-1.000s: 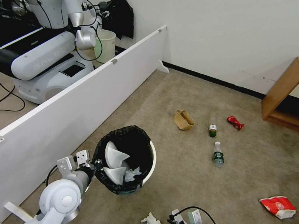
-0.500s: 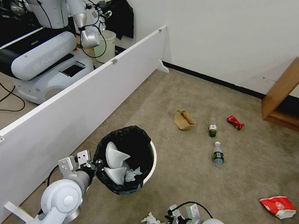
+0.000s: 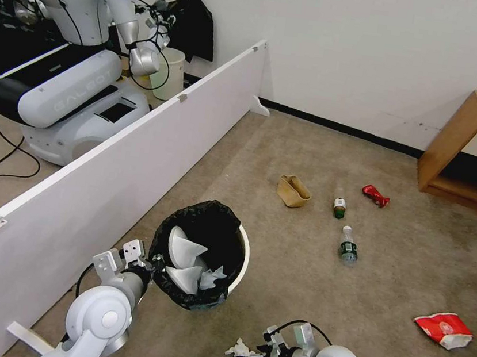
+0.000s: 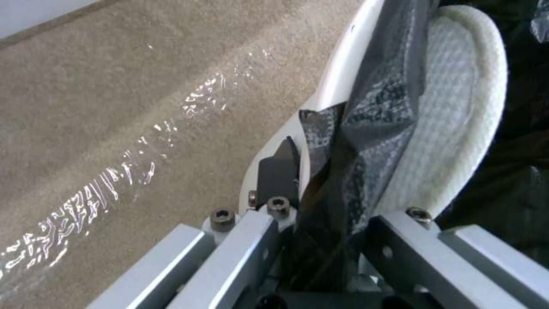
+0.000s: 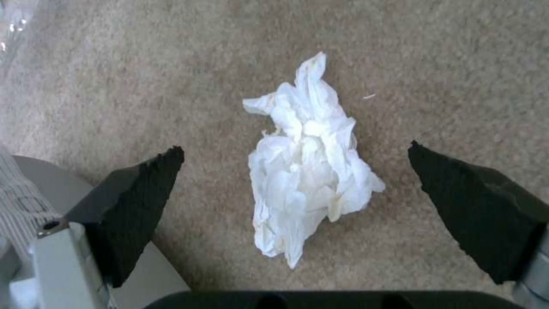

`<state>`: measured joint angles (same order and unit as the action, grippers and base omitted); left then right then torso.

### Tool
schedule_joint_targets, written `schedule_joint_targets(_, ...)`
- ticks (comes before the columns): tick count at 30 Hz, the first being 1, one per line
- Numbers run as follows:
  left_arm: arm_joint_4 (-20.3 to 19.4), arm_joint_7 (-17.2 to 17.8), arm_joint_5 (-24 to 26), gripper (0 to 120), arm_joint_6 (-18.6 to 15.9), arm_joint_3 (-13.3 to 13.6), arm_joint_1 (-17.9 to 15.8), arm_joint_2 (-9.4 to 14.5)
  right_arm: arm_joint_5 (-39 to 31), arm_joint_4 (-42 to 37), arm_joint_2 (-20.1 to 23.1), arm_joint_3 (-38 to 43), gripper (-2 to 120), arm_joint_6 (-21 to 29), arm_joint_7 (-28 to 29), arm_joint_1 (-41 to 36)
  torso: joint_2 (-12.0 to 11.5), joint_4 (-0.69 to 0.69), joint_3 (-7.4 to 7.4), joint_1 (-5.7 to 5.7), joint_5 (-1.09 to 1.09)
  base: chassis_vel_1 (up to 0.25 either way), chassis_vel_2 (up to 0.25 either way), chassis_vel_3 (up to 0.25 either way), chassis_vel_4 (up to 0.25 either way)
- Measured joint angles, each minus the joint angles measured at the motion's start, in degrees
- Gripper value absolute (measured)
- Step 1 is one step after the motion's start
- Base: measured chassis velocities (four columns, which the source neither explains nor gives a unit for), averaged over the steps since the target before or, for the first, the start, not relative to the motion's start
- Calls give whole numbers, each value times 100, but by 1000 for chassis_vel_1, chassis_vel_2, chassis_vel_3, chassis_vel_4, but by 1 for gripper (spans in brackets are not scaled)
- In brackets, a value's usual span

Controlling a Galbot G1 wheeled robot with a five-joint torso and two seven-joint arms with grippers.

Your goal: Pick up the trash bin, then pick up the garbage from the floor and place it into the trash bin.

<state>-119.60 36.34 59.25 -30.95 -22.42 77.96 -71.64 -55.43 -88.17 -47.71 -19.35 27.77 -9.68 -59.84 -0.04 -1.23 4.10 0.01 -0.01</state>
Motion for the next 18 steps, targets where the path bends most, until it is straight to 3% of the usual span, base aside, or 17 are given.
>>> schedule_joint_targets(10, 9, 0, -4, 2, 6, 9, 1, -10, 35, 77, -22, 27, 100, 6, 160, -47, 0, 0, 0, 0, 0, 0, 0, 0, 0)
schedule_joint_targets(18, 26, -3, -5, 2, 21, 8, -3, -17, -106, 63, -20, 79, 100, 64, 620, -89, 0, 1, -1, 0, 1, 0, 0, 0, 0)
